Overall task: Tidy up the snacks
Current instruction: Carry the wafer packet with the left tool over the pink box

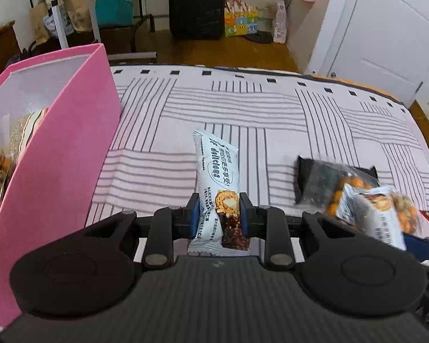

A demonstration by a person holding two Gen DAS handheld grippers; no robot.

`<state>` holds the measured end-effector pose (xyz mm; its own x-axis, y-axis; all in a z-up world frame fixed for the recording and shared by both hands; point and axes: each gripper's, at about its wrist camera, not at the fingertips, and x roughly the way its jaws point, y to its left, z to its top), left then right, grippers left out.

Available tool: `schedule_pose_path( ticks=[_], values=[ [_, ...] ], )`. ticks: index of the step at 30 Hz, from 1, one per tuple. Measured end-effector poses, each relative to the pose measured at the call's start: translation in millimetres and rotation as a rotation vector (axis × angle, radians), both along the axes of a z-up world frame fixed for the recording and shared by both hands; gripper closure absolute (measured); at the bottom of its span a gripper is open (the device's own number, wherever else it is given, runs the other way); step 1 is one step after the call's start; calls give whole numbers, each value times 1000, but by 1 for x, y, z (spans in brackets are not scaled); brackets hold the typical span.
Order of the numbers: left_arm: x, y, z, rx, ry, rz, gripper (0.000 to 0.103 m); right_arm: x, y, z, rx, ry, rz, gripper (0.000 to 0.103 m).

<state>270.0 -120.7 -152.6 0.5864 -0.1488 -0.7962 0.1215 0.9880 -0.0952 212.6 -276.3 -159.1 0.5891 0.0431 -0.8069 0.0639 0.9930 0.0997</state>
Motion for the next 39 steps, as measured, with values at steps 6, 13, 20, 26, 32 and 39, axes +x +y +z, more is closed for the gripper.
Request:
schedule_pose_path(
  ticks=[6,13,20,26,32,39],
  values=[
    [-17,1,18,-15,22,-13,77,-12,5,11,-1,-8,22,71],
    [-43,10,49,-6,22,-63,77,-40,15,30,39,-20,74,71],
    [-65,36,76,-33,33,-110,77,-68,34,54,68,-54,144,71],
    [-94,63,86,-57,48,-155,77,-88,48,62,91,-55,167,71],
    [-118,92,98,-115,134,-214,77,-119,76,98,52,-102,275,71],
    [-134,142,128,-168,86,-178,77,-135,104,136,65,-137,379,71]
  ],
)
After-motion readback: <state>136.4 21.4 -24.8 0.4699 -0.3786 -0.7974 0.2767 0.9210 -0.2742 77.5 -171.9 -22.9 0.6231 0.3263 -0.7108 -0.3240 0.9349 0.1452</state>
